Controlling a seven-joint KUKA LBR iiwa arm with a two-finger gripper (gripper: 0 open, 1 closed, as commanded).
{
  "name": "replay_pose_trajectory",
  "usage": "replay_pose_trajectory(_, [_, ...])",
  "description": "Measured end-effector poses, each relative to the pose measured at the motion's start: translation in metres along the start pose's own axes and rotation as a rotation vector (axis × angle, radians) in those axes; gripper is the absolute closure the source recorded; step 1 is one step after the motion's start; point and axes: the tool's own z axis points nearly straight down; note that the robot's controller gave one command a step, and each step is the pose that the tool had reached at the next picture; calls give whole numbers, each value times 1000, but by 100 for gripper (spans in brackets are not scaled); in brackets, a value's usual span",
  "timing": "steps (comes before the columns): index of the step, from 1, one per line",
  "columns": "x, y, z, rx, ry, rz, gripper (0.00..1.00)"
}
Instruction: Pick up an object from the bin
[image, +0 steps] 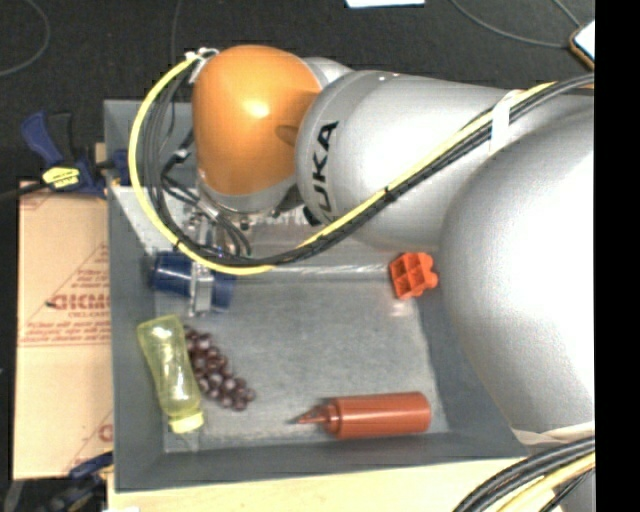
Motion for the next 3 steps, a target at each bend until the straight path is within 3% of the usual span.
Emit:
replay_pose_trajectory(1, [-1,-2,-6,-2,-8,6,0])
replay_pose_trajectory(2, [-28,-20,117,2,-13,293,0])
replay_pose_trajectory(3, [-30,-41,59,-7,-21,190,0])
